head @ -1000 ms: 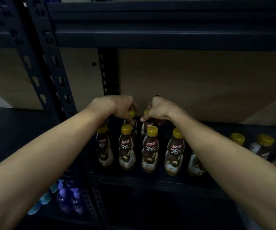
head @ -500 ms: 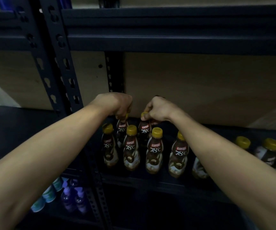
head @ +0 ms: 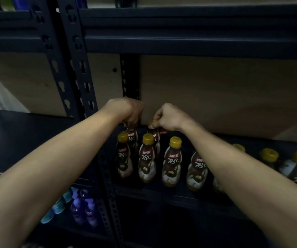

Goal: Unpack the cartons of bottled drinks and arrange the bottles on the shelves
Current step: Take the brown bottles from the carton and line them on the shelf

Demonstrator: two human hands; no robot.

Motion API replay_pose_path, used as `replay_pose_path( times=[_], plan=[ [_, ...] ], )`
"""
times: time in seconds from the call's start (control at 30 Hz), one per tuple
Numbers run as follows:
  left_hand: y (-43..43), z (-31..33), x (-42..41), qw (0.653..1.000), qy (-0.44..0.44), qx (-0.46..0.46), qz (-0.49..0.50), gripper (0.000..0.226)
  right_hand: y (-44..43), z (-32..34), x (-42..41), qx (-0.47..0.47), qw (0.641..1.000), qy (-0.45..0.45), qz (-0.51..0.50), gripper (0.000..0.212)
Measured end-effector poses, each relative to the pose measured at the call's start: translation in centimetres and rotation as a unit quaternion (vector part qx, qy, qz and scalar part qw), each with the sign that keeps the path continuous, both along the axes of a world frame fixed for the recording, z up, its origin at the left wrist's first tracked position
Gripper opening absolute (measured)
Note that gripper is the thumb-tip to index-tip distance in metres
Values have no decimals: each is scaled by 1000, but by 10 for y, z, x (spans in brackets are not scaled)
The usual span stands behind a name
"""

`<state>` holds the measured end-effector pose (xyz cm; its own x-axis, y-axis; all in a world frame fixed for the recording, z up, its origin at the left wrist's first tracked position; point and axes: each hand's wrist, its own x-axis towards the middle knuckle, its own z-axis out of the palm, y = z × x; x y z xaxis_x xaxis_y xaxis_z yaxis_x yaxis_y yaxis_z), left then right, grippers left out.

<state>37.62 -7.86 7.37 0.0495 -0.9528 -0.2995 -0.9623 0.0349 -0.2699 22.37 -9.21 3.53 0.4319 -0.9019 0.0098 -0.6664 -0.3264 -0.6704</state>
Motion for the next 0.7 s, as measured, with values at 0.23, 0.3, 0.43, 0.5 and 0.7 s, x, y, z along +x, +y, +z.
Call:
replay_pose_path(
  times=[0.23, 0.3, 0.43, 0.5, 0.7],
  plan=[
    [1, -3, -1, 1000, -16, -8, 6, 17, 3, 0, 1, 2, 1000, -7, 3, 26],
    [1, -3, -1, 1000, -11, -16, 9, 16, 4, -1, 2, 3, 1000, -4, 6, 26],
    [6, -3, -1, 999, -10, -33, 7, 15, 6, 0, 2, 7, 1000, -6, 8, 30],
    [9, -3, -2, 999, 3, -42, 12, 16, 9, 2, 1, 10, 1000, -5, 10, 30],
    [24, 3, 1, 993, 78, -90, 22, 41, 13, 8, -15, -27, 999, 13, 19, 28]
  ],
)
